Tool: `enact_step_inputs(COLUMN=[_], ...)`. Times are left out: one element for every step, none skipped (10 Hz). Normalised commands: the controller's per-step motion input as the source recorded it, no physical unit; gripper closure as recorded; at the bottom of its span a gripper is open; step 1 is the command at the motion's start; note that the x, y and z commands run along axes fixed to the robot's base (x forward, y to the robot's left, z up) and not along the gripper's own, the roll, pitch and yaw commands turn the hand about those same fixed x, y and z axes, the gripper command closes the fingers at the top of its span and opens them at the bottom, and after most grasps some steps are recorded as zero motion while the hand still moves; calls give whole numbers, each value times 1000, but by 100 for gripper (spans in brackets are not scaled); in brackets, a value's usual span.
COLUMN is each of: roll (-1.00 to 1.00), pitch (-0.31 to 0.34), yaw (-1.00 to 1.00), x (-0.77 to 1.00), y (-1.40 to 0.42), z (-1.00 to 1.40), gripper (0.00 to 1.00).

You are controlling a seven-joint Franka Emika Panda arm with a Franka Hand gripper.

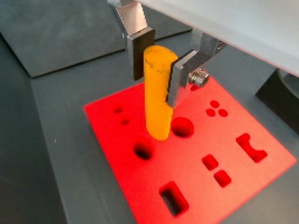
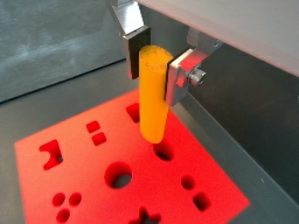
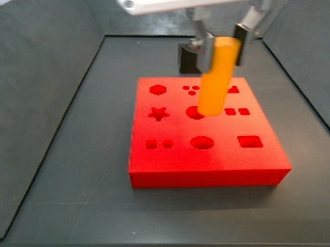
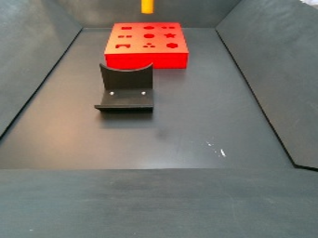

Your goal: Insert the oval object.

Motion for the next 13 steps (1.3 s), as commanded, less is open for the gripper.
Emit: enact_step_inputs(roll=[0,0,-3,-53,-69,0,6,13,0,0,0,0,0], pitch=[-40,-61,-80,-91,-93,-21,-13,-21,-23,-36,-54,-70,-84], yaw=[174,223,163,69,11,0,0,0,0,0,0,0,0], x=[203,169,57,0,91,49,0,-74,-57,-23,-11,-26,-23], y=[-174,-194,-111,-51,0,0,0,0,0,0,0,0,-43], z=[-197,-294,-351,-346,-274,-209,-217,-186,-114,-146,-177,-194,-209], gripper=[100,100,100,100,100,100,100,100,100,100,100,100,100])
